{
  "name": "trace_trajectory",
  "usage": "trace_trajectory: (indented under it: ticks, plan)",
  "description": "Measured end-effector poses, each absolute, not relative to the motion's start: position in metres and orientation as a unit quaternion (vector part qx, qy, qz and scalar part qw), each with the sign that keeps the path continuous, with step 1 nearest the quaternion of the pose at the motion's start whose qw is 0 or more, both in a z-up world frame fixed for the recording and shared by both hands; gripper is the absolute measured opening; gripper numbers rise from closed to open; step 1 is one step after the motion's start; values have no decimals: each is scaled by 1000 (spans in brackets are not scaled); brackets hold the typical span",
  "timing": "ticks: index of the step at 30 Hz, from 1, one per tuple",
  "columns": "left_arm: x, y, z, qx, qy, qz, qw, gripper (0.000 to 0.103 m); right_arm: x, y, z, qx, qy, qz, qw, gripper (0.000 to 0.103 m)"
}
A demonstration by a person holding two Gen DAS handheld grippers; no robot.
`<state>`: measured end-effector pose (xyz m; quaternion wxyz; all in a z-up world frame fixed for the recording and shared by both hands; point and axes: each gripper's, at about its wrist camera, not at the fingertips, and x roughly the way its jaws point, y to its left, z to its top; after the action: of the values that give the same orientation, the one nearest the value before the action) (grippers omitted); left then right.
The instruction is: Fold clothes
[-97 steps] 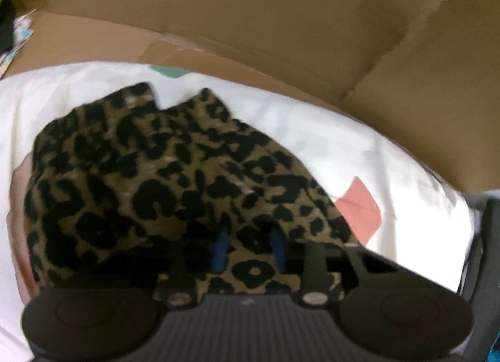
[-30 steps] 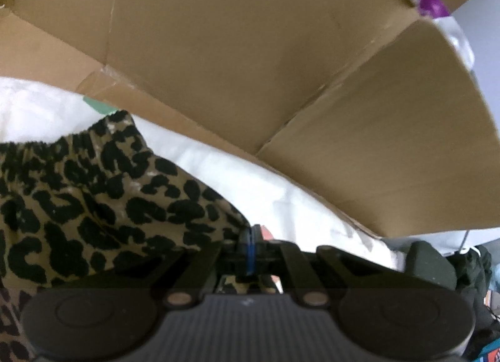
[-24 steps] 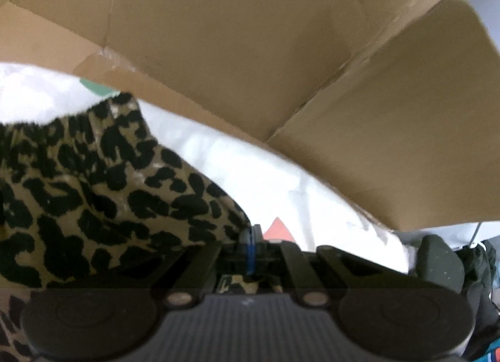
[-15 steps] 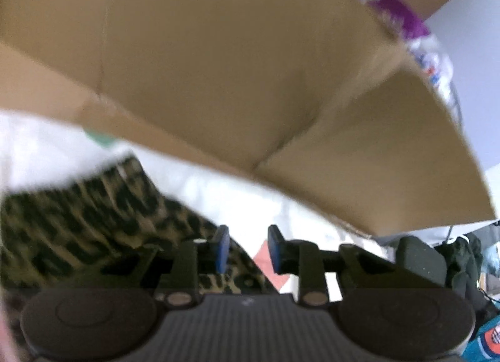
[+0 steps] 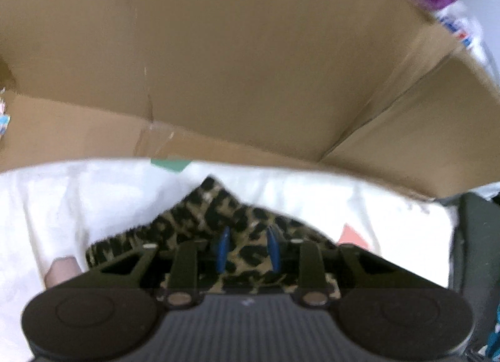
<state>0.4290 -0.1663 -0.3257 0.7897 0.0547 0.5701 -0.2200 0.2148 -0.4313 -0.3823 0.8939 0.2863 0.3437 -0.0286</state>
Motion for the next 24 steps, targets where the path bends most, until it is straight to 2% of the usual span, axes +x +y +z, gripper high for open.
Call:
trace_trajectory:
  ticks: [7,16,24]
  plan:
    - [428,-169,-358,96,555,-233,793,27,222,-422,-408,273,394,-31,877,6]
    - [446,-171,-381,104,527,-260,802,28,220,-427,-415,274,403,-44,872,4]
    - [454,-153,-348,96,515,-292,800,27,214,-428,-410,250,405,-72,876,5]
